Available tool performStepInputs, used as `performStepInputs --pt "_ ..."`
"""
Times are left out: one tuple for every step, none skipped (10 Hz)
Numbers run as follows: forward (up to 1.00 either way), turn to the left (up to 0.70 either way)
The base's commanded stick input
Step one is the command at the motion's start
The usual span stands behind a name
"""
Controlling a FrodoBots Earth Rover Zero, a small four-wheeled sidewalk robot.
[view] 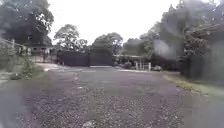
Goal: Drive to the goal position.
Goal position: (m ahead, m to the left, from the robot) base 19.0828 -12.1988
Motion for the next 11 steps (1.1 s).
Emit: performStepInputs --pt "0.70 0.00" --pt "0.70 0.00" --pt "0.70 -0.02" --pt "0.70 -0.35" --pt "0.70 -0.35" --pt "0.70 -0.35" --pt "0.70 -0.35" --pt "0.70 -0.32" --pt "0.70 -0.13" --pt "0.70 0.00" --pt "0.70 0.00"
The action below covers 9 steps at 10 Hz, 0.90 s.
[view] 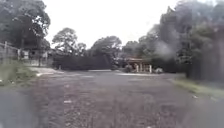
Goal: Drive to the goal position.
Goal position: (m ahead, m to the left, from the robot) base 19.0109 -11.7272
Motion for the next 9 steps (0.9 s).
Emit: performStepInputs --pt "0.70 0.00" --pt "0.70 0.00" --pt "0.70 0.00" --pt "0.70 0.00" --pt "0.70 0.00" --pt "0.70 0.00" --pt "0.70 0.00" --pt "0.70 0.00" --pt "0.70 0.00"
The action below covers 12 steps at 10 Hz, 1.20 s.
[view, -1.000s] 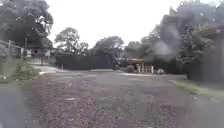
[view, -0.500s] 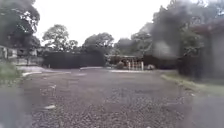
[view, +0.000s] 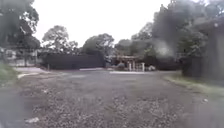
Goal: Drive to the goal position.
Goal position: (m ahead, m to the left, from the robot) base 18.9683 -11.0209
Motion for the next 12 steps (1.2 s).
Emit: performStepInputs --pt "0.70 0.00" --pt "0.70 0.00" --pt "0.70 0.00" --pt "0.70 0.00" --pt "0.70 0.00" --pt "0.70 0.00" --pt "0.70 0.00" --pt "0.70 0.00" --pt "0.70 0.00" --pt "0.70 0.00" --pt "0.70 0.00" --pt "0.70 0.00"
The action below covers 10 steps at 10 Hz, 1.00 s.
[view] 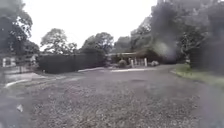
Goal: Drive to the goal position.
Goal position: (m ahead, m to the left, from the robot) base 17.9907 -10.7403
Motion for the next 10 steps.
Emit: performStepInputs --pt "0.70 0.00" --pt "0.70 0.00" --pt "0.70 -0.21" --pt "0.70 -0.35" --pt "0.70 -0.35" --pt "0.70 -0.35" --pt "0.70 -0.28" --pt "0.70 0.00" --pt "0.70 0.00" --pt "0.70 0.00"
